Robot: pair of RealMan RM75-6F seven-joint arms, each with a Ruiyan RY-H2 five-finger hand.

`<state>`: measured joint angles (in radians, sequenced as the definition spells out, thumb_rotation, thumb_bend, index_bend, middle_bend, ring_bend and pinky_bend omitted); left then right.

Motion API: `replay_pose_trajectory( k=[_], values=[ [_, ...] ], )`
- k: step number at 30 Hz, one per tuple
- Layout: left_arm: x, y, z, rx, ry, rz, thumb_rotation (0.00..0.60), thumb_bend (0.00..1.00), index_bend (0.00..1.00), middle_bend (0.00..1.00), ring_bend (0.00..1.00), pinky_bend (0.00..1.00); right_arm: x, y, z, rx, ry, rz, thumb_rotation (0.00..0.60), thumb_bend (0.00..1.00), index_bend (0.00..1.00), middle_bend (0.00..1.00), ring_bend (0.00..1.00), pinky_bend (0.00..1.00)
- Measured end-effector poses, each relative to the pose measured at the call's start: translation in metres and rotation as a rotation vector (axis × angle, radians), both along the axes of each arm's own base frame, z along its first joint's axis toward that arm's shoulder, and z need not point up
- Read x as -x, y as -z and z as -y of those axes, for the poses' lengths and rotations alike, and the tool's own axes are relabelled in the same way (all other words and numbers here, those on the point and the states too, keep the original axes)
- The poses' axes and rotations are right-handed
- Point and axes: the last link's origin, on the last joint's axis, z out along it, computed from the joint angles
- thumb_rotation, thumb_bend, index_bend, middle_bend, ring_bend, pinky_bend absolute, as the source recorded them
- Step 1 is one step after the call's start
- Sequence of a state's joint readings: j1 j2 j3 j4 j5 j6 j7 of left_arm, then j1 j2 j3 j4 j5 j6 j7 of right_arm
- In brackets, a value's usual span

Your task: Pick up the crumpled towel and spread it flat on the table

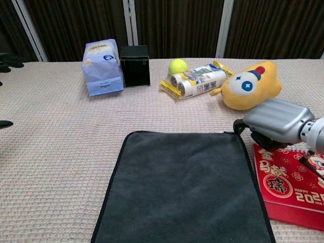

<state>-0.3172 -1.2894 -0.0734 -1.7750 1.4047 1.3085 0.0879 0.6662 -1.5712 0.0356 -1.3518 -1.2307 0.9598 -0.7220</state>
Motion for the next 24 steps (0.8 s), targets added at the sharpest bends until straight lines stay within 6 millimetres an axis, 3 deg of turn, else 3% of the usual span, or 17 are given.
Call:
replay_pose_trajectory(
  k=[16,24],
  values=[
    [0.000,-0.001,0.000,0.000,-0.001,0.003,0.600,0.16,0.01,0.04,0.05,0.16,0.005,-0.007,0.009,0.056,0.041,-0.007,0.600,0.77,0.30,0.72,0.82,0.74],
    [0.000,0.000,0.000,0.002,-0.001,0.006,0.600,0.16,0.01,0.04,0.05,0.16,-0.010,-0.009,0.000,0.050,0.008,0.048,0.600,0.77,0.30,0.72,0.82,0.74]
  ],
)
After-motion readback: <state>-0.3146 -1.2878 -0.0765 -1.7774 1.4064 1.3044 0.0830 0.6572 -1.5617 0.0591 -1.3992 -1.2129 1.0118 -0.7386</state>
